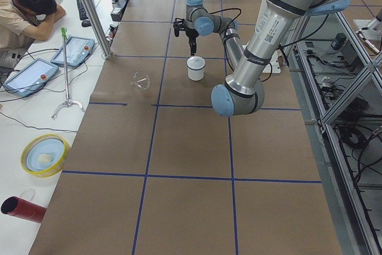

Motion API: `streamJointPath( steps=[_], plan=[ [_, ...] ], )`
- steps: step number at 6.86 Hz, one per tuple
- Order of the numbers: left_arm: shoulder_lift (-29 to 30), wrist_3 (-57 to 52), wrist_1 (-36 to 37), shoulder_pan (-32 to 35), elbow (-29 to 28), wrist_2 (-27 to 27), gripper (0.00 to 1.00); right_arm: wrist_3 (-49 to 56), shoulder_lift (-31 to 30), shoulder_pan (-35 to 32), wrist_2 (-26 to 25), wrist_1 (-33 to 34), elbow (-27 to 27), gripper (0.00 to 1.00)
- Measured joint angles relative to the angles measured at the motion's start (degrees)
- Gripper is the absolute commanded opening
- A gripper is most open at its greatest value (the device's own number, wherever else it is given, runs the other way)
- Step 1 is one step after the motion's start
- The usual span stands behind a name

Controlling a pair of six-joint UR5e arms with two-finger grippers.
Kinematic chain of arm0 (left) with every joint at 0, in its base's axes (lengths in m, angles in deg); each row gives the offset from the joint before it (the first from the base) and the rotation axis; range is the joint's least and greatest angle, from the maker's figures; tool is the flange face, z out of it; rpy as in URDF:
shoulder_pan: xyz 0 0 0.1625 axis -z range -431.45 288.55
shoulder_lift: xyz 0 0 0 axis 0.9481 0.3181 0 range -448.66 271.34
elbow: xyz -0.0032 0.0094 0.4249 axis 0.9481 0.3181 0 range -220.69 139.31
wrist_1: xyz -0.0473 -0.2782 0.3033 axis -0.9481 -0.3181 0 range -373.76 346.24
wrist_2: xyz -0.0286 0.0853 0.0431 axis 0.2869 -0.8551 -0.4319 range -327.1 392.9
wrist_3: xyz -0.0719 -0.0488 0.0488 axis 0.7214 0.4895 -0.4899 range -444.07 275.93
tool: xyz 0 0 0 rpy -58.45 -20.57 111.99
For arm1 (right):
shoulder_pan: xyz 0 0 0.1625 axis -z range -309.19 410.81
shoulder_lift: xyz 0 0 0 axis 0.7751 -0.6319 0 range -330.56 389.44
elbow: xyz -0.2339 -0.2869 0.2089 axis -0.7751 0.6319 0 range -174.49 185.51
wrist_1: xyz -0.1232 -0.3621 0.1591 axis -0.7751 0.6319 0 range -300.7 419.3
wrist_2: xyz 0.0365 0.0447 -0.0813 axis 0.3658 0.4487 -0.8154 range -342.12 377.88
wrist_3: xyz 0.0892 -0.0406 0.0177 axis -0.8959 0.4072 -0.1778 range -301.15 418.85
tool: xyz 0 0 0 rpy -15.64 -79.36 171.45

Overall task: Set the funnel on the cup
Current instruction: 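Move the left gripper down over the white lid on the mug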

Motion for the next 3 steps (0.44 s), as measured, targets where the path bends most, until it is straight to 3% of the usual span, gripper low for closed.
streamJointPath(
  steps=[3],
  plan=[
    [-1.29,0.66,0.13,-1.62,-0.62,-3.00,1.00,0.00,0.00,0.00,0.00,0.00,0.00,1.00]
  ],
)
